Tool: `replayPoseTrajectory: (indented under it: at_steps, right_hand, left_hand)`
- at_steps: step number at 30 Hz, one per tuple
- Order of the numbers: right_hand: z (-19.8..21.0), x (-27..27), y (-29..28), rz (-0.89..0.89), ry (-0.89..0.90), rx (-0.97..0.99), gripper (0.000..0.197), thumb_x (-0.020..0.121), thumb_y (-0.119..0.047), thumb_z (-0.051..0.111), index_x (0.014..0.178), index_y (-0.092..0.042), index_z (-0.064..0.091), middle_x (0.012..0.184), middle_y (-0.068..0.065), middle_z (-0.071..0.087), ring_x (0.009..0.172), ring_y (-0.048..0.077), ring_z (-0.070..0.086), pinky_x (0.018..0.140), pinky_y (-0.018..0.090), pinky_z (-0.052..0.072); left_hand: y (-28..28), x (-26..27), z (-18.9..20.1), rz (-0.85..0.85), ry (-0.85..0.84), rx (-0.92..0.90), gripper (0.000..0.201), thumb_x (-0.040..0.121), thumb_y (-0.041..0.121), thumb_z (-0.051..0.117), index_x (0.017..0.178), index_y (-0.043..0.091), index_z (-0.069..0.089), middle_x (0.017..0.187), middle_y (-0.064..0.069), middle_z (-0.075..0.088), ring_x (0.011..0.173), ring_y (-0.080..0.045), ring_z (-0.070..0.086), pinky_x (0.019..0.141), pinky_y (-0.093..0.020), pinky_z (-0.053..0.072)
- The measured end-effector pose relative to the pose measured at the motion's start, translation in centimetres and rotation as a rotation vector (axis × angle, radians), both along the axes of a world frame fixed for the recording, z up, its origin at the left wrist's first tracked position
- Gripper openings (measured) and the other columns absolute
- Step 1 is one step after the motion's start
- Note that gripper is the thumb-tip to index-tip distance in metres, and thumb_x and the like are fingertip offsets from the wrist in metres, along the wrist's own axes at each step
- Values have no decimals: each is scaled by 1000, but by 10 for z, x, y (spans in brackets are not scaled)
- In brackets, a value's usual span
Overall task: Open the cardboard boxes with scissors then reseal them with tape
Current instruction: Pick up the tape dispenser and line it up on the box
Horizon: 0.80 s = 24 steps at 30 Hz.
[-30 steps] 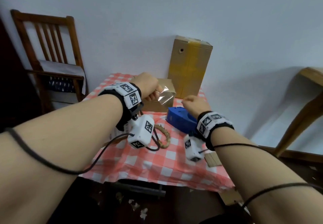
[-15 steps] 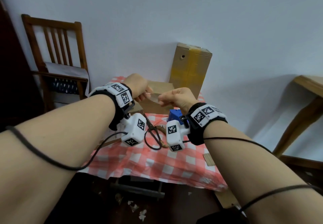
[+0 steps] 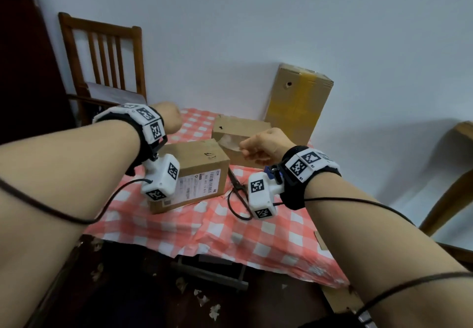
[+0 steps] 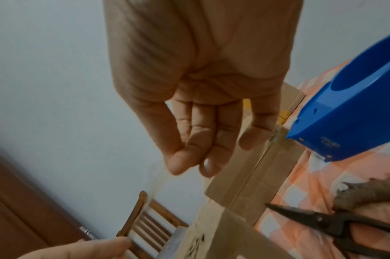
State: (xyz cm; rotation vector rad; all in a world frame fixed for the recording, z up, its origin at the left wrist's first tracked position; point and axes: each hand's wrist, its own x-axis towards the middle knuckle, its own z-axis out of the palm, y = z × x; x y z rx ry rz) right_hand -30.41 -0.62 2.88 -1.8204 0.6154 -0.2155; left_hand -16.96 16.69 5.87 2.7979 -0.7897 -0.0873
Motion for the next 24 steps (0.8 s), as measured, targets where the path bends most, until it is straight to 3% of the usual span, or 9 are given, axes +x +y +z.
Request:
replayPoseTrajectory:
  at_steps: [3, 6, 9, 14, 16, 19, 20, 22, 24]
  right_hand:
    - [-2, 17, 14, -23, 26, 70, 9, 90, -1, 59, 81, -1, 60, 48, 4, 63, 39, 12, 59, 39, 15, 42]
    - [-5, 30, 24, -56, 110, 162, 9, 92, -2, 56, 83, -1, 56, 48, 7, 64, 35, 15, 57, 36, 18, 45]
    - [-9, 37, 31, -93, 139, 280, 15, 95, 0, 51, 80, 0, 52, 45, 9, 61, 32, 15, 57, 29, 15, 37]
    - [-10, 47, 38, -115, 102, 390, 11, 94, 1, 52, 83, 2, 53, 50, 11, 64, 37, 16, 62, 30, 19, 42]
    - [-7, 49, 40, -130, 107, 388, 10, 92, 2, 55, 82, 3, 55, 63, 14, 66, 45, 19, 65, 32, 20, 43]
    - [-7, 55, 40, -146, 143, 390, 16, 96, -1, 49, 81, 1, 54, 62, 11, 68, 50, 18, 66, 42, 26, 53]
    - [-9, 57, 40, -133, 155, 387, 21, 99, -3, 43, 80, -1, 53, 56, 5, 68, 51, 13, 66, 55, 26, 57]
    - [-10, 60, 42, -123, 176, 344, 27, 101, -6, 36, 80, -6, 52, 55, -2, 68, 64, 8, 67, 84, 27, 53]
    - [-10, 58, 42, -150, 184, 343, 21, 98, -6, 45, 81, -4, 56, 70, 4, 71, 82, 14, 69, 93, 31, 51]
  left_hand:
    - [-3, 0, -17, -46, 96, -127, 29, 97, 3, 38, 107, -2, 64, 125, -19, 59, 106, -26, 54, 91, -34, 43]
    - [-10, -7, -30, -82, 142, -192, 26, 96, 2, 40, 97, 7, 66, 110, -15, 59, 102, -24, 54, 78, -27, 44]
    - [-9, -7, -40, -78, 85, -265, 35, 94, 4, 44, 116, 14, 68, 128, -7, 61, 120, -24, 54, 102, -33, 42]
    - [-7, -6, -42, -112, 53, -430, 33, 90, 1, 50, 97, 22, 74, 115, -2, 68, 110, -19, 59, 100, -37, 45]
    - [-7, -8, -41, -121, 66, -455, 34, 89, -2, 49, 96, 20, 74, 114, -1, 68, 109, -18, 59, 99, -34, 45]
    - [-6, -10, -42, -136, 104, -482, 35, 90, -4, 49, 103, 17, 74, 114, -1, 68, 110, -15, 59, 98, -30, 44]
    - [-5, -10, -43, -138, 112, -488, 35, 90, -4, 50, 105, 17, 73, 114, -1, 68, 110, -15, 59, 98, -29, 44]
    - [-4, -10, -45, -155, 120, -491, 33, 91, -2, 51, 109, 16, 72, 116, -1, 67, 111, -14, 58, 94, -24, 42]
    - [-3, -10, -47, -180, 142, -487, 32, 91, 1, 55, 115, 15, 70, 120, 0, 66, 115, -13, 57, 90, -19, 38]
